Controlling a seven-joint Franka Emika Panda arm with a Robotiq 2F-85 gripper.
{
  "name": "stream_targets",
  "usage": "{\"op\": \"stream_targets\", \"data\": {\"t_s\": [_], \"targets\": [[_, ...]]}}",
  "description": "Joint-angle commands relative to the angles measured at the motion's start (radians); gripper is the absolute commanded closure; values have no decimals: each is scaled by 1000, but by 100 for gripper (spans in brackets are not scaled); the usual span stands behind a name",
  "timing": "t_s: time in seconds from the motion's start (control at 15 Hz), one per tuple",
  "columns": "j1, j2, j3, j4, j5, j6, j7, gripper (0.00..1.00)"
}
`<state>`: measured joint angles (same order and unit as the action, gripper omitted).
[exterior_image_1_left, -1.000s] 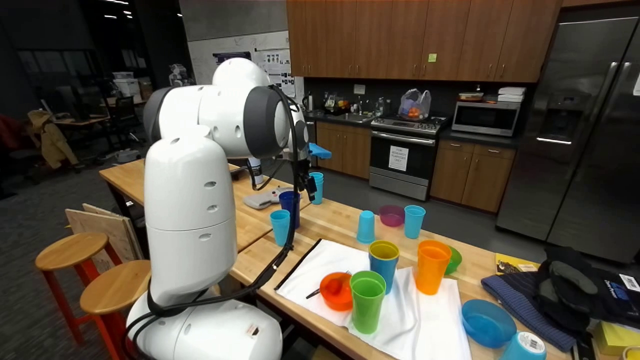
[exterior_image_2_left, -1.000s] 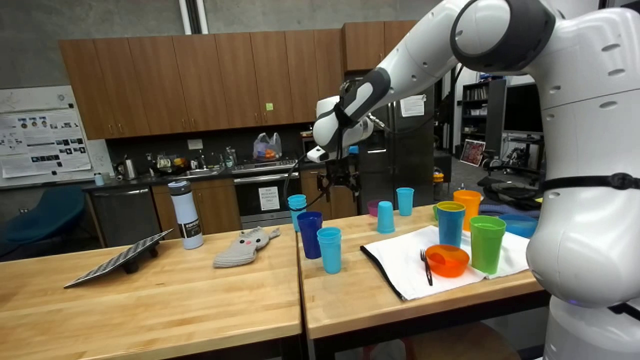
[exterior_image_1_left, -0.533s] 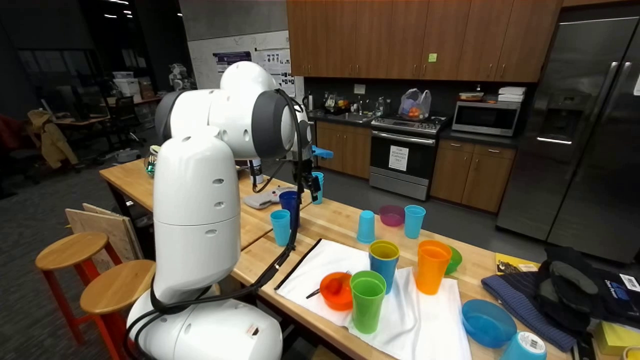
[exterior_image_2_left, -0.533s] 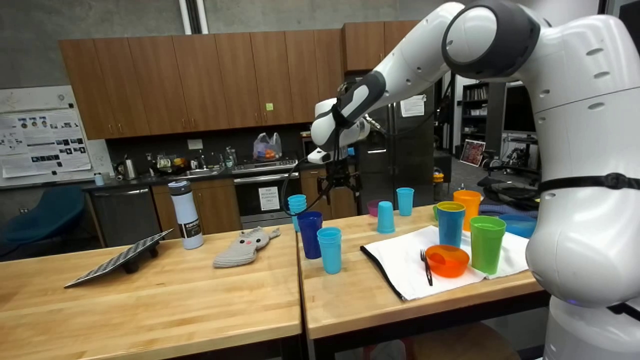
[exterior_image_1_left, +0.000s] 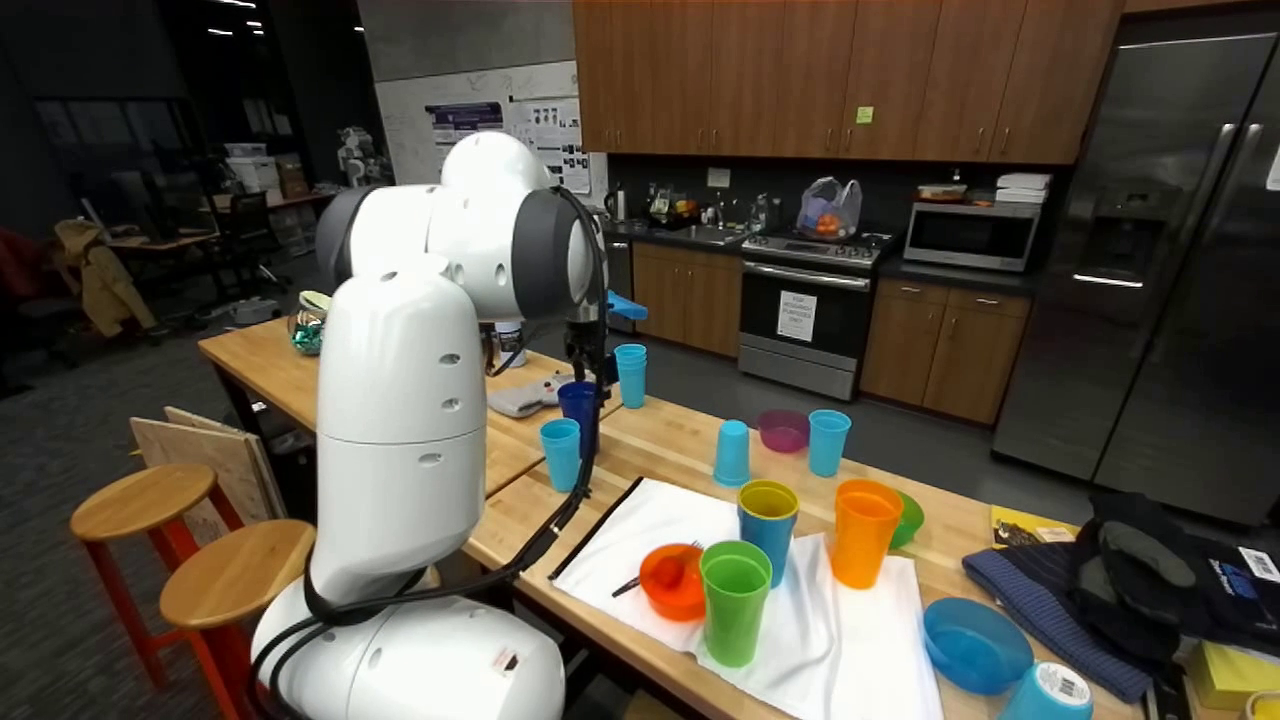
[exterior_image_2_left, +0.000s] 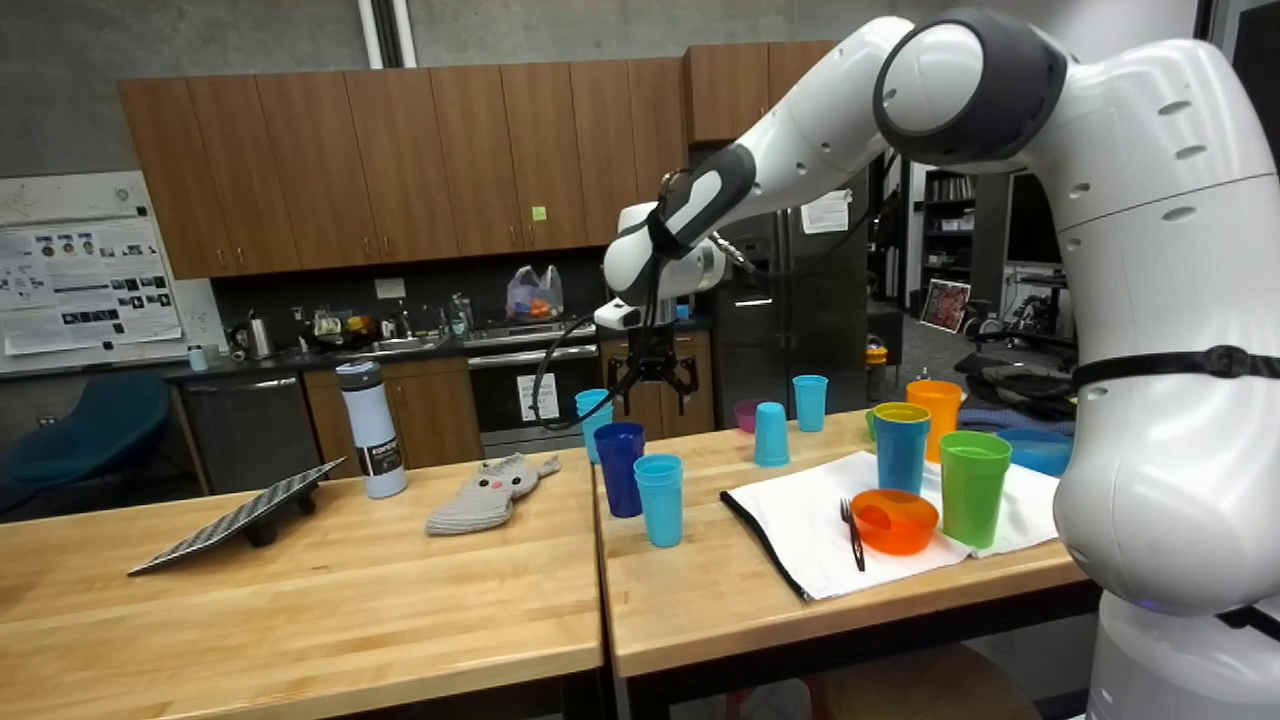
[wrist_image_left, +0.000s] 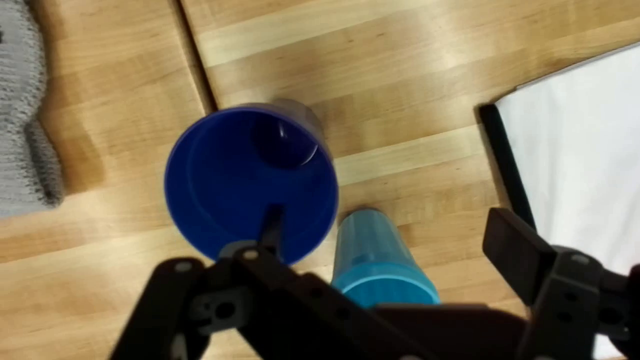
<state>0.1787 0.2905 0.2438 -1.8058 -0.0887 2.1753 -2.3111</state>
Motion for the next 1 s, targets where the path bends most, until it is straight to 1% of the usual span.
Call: {"op": "stream_targets", "data": {"t_s": [0.0,0.07,0.33,0.4,0.47,0.53,0.67,0.73,0.8,0.93], "targets": [[31,101,25,100,13,10,17,0],[31,118,29,122,14,-1,7,0],[40,156,34,142,11,3,14,0],[22,117,37,85,28,27,4,0],[12,99,37,61,35,35,-1,0],[34,162,35,150,16,12,4,0],[32,136,33,120,21,24,25,0],[23,123,33,110,24,21,15,0],[16,101,34,75,30,41,18,0],[13,85,33,65,28,36,17,0]]}}
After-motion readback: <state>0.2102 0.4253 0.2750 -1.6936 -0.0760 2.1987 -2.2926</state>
